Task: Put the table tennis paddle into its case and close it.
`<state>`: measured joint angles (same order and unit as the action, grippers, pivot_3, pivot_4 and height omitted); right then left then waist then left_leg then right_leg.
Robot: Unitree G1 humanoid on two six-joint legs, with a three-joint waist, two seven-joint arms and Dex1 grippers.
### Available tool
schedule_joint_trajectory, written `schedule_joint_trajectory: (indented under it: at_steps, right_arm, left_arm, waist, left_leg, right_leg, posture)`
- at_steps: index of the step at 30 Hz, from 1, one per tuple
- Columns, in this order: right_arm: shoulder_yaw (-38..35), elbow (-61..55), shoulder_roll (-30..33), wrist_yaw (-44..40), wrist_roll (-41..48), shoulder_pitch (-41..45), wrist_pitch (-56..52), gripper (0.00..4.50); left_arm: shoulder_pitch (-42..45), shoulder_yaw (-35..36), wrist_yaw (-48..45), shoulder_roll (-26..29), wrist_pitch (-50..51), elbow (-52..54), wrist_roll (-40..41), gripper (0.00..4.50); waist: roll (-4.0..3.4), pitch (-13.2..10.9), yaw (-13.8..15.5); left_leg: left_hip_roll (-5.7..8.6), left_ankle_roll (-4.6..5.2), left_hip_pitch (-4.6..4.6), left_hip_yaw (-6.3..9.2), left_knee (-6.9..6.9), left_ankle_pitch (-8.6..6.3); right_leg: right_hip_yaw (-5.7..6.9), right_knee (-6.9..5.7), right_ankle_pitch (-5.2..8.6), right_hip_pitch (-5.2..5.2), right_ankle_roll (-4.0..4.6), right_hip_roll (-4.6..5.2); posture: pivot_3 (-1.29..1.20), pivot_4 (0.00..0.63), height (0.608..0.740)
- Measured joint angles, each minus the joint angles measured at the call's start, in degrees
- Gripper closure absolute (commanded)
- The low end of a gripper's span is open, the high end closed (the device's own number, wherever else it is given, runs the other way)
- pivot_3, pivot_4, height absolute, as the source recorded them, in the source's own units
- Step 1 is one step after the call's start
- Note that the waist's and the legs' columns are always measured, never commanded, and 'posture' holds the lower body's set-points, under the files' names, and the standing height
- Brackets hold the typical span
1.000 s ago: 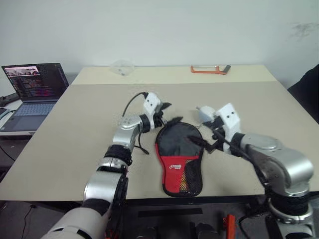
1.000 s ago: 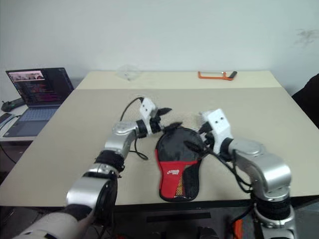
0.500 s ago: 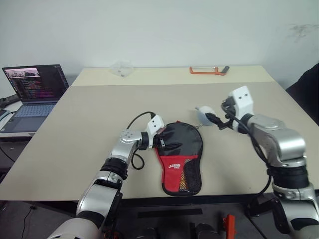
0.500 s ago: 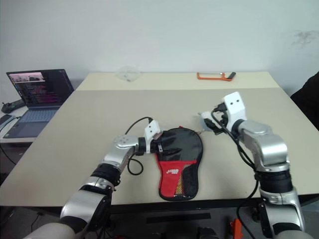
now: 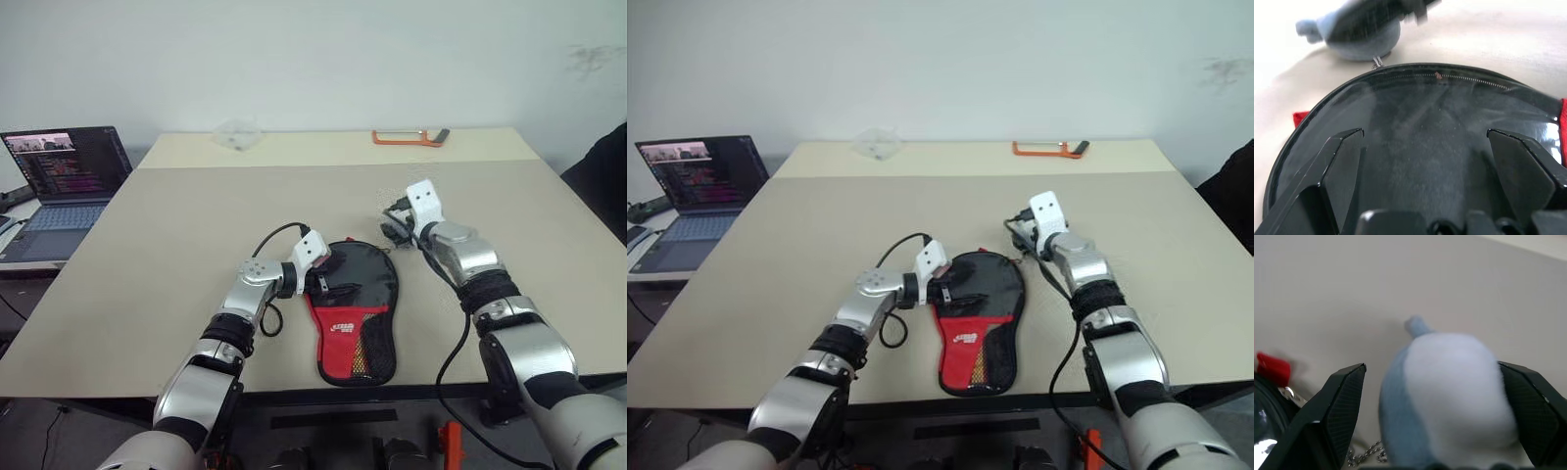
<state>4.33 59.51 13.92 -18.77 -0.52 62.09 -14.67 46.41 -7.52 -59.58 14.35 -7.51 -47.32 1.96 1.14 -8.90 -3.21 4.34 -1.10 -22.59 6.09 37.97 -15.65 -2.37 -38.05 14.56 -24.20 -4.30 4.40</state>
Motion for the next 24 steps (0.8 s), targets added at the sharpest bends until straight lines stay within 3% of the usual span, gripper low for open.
schedule_joint_trajectory:
  at_steps: [3, 4, 8, 15, 20, 24]
  right_arm:
    - [0.49, 5.43, -0.36, 2.20, -2.73, 1.74, 3.64, 0.00]
    - [0.48, 6.35, -0.44, 2.90, -3.03, 1.82, 4.37, 0.19]
    - [-0.89, 8.92, -0.93, 5.23, -3.14, 2.51, 5.98, 1.21]
    - [-3.23, 9.47, -1.43, 5.69, -2.65, 2.94, 5.91, 3.43]
    - [-4.84, 8.96, -1.46, 6.34, -2.08, 2.84, 4.74, 3.86]
    - [-5.32, 2.41, -1.36, 5.46, -0.94, 0.59, 0.37, 3.96]
  left_arm:
    - [-0.35, -0.03, 0.25, -0.04, 0.12, 0.87, 0.00, 0.11]
    - [-0.66, -0.04, 0.25, -0.04, 0.27, 1.41, 0.00, 0.08]
    - [-1.33, -0.77, 0.18, -0.04, 0.83, 1.85, -0.18, 0.07]
    - [-0.68, -1.76, 0.27, -0.65, -2.55, -0.78, -1.39, 0.07]
    - [0.35, -1.88, 0.19, -1.34, -5.23, -4.01, -1.88, 0.07]
    - [0.85, -1.89, 0.14, -1.73, -7.04, -6.72, -2.07, 0.07]
  waist:
    - [-0.01, 0.01, -0.11]
    - [-0.01, 0.01, -0.12]
    - [-0.02, 0.01, -0.18]
    - [-0.04, 0.05, -0.18]
    - [-0.09, 0.11, -0.13]
    - [-0.25, 0.30, -0.07]
  left_leg:
    - [-0.01, -0.01, 0.02, 0.01, 0.01, 0.01]
    - [-0.01, -0.01, 0.02, 0.02, 0.01, 0.01]
    - [-0.01, -0.01, 0.03, 0.01, 0.02, 0.01]
    - [0.00, 0.00, 0.11, 0.01, 0.03, 0.00]
    - [0.00, 0.01, 0.21, 0.01, 0.03, -0.01]
    - [0.00, 0.05, 0.23, 0.02, 0.03, -0.02]
  right_leg:
    - [0.00, -0.03, 0.00, 0.00, 0.00, 0.00]
    - [0.00, -0.04, 0.00, 0.01, 0.00, 0.00]
    - [-0.02, -0.06, 0.00, 0.01, 0.00, 0.00]
    - [-0.02, -0.07, 0.00, 0.10, 0.00, 0.00]
    - [-0.02, -0.12, 0.00, 0.17, 0.00, 0.00]
    - [-0.02, -0.11, 0.00, 0.21, 0.00, 0.00]
  posture:
    - [0.00, 0.150, 0.740]
    - [0.00, 0.150, 0.740]
    - [0.00, 0.150, 0.740]
    - [0.00, 0.150, 0.740]
    - [0.00, 0.150, 0.740]
    - [0.00, 0.150, 0.740]
